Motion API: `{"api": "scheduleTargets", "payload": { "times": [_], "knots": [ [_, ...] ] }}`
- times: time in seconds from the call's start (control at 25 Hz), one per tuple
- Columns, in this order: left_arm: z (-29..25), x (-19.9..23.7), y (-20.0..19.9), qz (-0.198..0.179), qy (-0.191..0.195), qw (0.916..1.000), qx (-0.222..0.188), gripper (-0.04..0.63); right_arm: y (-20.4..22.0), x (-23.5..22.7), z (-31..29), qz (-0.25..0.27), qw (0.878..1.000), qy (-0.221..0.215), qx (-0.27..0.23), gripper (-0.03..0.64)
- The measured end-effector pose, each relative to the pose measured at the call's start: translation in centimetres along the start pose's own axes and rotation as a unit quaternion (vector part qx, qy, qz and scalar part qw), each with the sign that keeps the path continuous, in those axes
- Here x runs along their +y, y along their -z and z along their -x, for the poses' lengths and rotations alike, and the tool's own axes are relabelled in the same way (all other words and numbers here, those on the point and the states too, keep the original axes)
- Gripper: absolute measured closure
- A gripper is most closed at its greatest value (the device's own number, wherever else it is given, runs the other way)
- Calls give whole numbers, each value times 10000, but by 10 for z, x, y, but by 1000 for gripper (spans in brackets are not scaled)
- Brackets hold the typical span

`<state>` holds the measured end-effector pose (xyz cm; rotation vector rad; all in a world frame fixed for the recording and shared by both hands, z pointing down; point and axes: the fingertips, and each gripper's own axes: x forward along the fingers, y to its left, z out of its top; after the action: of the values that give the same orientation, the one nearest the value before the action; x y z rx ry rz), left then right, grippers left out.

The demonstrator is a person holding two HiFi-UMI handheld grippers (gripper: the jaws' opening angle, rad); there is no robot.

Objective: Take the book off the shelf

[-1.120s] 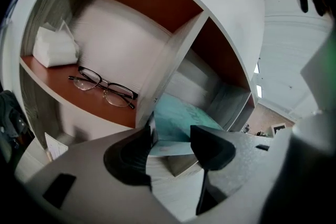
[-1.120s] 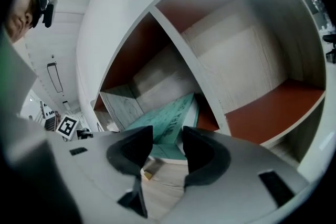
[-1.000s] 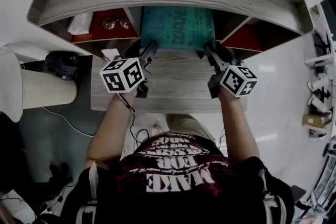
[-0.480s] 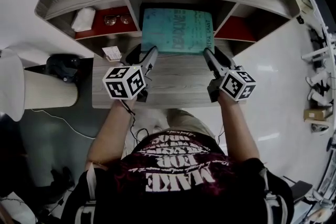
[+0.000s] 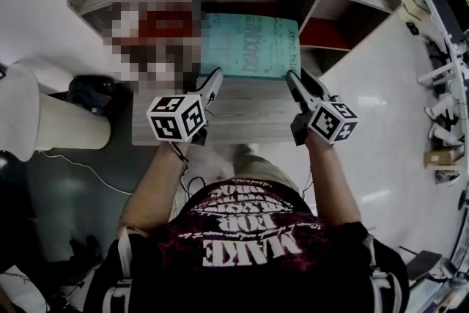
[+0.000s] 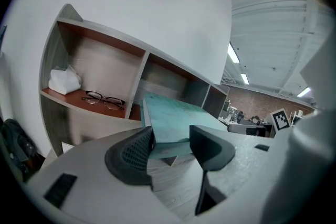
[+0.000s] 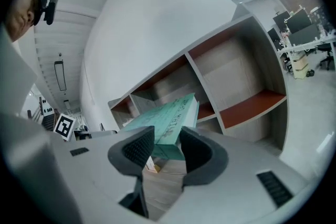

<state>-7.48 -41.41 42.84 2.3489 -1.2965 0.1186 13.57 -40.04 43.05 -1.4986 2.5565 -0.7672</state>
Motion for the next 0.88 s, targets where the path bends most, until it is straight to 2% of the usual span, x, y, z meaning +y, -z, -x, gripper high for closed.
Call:
{"api": "scheduleTargets", "payload": {
  "times": [0.4,0.88],
  "knots": [
    [36,-12,7,-101,28,9999,-9,368,10,26,28,26,10000,4,-69,453],
    [39,-3,33,-103,-46,9999,108,368,37,22,25,12,9998,81,160,453]
  ]
}}
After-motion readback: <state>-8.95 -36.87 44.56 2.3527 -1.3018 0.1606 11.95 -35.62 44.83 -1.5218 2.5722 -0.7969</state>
